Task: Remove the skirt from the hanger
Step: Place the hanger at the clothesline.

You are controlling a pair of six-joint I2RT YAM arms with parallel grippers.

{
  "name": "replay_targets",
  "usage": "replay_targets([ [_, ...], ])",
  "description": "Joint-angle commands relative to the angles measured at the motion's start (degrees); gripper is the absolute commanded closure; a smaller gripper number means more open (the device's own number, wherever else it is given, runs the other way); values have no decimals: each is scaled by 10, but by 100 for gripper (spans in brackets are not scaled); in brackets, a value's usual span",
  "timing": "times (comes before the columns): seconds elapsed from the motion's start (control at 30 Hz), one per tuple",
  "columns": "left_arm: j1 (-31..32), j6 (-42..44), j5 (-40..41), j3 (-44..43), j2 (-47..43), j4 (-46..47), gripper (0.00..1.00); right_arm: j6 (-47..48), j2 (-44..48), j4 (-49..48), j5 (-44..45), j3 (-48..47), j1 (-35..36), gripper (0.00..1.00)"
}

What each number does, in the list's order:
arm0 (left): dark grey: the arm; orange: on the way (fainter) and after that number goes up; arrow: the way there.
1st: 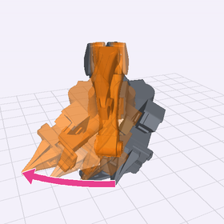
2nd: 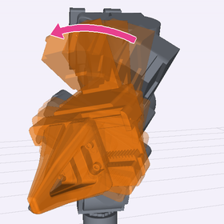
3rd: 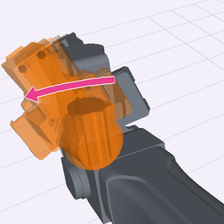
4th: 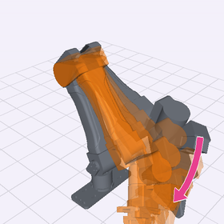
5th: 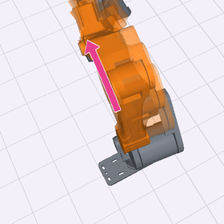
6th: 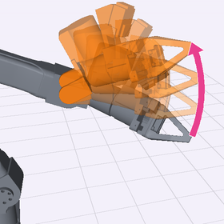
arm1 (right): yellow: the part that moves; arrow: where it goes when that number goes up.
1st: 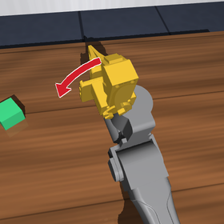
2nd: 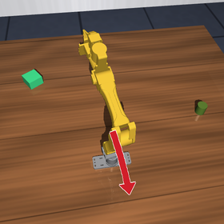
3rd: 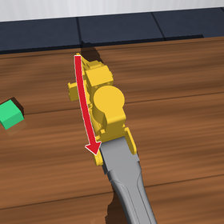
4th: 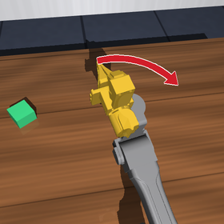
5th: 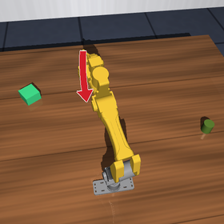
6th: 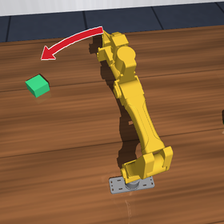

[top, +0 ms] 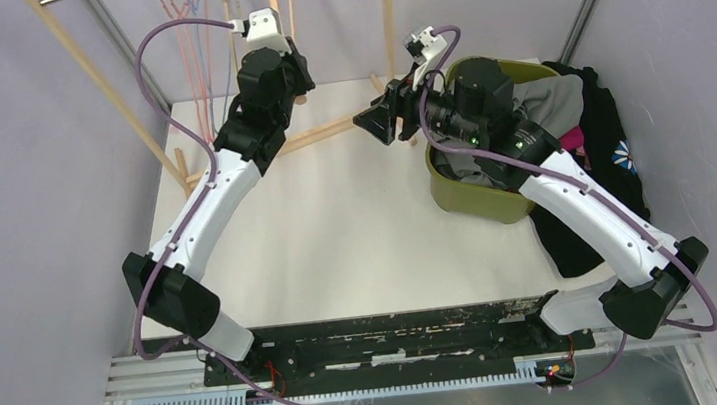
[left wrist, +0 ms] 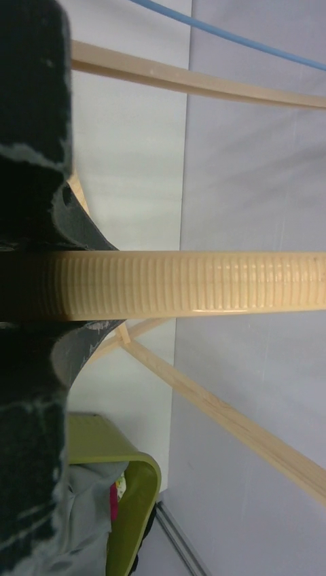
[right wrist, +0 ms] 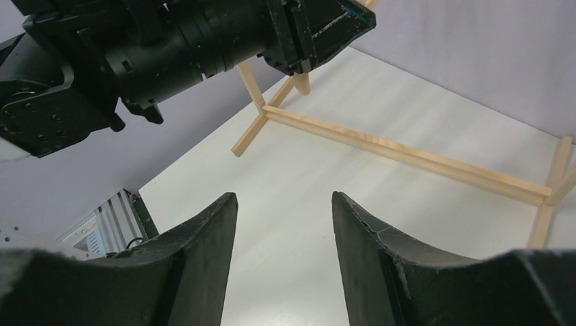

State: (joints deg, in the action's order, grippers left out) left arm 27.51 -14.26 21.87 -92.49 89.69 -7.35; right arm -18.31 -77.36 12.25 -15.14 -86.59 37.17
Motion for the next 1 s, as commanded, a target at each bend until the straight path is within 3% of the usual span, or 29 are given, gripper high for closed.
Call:
replay_targets([
  [0.0,-8,-57,-31,-59,24,1,97,-7,29,-14,10,7,1,40],
  [0.17,-22,-95,-73,-57,35,3,97,-6,39,-9,17,15,1,40],
  [0.53,-50,-190,-173,-6,34,96,97,-8,54,8,35,27,-3,41],
  [0.97,-90,-288,-315,-22,39,140,97,-28,58,-11,43,48,-6,42],
])
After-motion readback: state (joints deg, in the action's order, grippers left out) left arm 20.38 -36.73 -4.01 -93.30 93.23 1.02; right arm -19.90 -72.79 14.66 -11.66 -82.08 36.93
